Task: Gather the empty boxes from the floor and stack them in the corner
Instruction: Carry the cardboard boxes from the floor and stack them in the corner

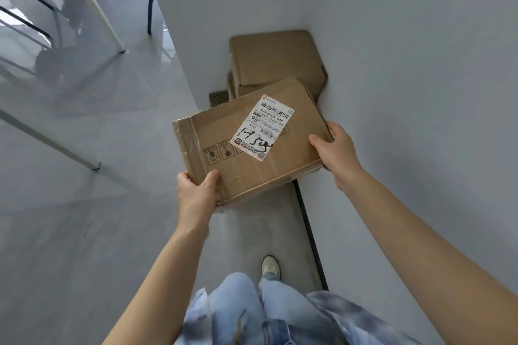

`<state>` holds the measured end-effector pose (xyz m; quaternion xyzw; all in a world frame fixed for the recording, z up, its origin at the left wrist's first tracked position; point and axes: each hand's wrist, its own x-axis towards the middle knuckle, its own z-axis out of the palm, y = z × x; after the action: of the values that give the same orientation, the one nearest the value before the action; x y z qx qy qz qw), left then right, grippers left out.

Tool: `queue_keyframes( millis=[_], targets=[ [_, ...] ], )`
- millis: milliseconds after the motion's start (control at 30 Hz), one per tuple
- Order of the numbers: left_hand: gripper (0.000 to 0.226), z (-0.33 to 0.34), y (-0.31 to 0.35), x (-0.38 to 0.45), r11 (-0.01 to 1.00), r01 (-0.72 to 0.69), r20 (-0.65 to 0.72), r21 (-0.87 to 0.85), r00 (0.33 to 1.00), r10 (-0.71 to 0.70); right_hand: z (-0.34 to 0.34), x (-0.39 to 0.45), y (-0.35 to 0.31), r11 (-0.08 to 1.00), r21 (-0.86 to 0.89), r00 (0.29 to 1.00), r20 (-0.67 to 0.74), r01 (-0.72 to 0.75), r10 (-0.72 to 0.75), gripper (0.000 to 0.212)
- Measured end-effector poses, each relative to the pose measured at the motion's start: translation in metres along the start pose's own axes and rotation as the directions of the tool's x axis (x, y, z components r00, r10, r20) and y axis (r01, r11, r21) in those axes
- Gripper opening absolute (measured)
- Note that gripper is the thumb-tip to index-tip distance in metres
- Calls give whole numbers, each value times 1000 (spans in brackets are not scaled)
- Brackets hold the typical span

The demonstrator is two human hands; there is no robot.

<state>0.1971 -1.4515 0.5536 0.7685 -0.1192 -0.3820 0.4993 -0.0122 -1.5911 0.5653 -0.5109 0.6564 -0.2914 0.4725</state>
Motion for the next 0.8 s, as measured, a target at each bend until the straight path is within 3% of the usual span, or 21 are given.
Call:
queue_keyframes(
  millis=[367,633,800],
  targets=[
    [29,74,116,129,998,-43,49,-50,998,45,45,170,-116,993,87,982,-179,75,-59,62],
    [43,107,150,195,999,30,116,-46,993,-24,80,242,-150,996,75,968,-251,43,-23,84],
    [50,118,156,216,999,25,139,22,990,-28,86,268,-152,1000,23,969,-247,-15,20,69]
  ],
)
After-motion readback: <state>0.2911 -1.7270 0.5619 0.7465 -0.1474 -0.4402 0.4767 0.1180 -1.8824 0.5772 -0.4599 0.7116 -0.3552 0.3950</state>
